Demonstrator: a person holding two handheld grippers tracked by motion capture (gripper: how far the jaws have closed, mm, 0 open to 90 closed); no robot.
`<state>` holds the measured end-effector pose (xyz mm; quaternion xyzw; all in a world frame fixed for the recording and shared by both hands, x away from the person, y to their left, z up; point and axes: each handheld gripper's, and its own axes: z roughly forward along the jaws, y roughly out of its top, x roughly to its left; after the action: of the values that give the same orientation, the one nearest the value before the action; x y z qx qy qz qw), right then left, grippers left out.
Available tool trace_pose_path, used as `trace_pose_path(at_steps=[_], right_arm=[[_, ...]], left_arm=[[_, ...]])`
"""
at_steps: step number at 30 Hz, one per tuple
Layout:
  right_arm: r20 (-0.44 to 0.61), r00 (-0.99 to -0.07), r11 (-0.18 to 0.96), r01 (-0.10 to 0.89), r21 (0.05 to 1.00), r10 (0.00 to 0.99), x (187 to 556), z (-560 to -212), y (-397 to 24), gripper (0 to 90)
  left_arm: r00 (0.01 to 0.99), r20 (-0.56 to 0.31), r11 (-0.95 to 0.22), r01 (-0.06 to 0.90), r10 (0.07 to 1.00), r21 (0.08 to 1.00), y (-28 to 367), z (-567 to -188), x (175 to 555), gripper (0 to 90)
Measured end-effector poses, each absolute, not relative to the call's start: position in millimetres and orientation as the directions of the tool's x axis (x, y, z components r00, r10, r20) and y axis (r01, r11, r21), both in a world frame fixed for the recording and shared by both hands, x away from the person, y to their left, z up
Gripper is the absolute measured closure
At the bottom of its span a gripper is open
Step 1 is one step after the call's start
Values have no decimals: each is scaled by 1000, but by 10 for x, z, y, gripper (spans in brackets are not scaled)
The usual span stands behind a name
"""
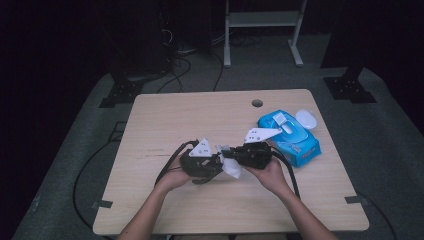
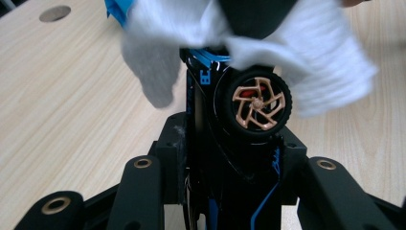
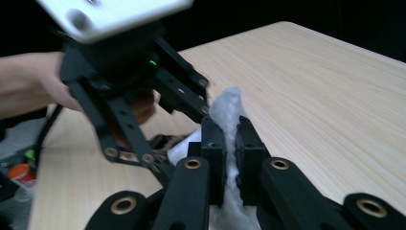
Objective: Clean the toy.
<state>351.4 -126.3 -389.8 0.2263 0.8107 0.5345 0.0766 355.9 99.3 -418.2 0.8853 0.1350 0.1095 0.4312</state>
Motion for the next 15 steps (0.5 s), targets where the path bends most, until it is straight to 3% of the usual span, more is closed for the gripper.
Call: trace_pose_path(at_steps=[15], right_arm=[[193,-839,284,375,883,509,3632,-4144,-1468,848]], left_arm=[[937,56,-554,155,344,818,1065,-4161,3588,573]])
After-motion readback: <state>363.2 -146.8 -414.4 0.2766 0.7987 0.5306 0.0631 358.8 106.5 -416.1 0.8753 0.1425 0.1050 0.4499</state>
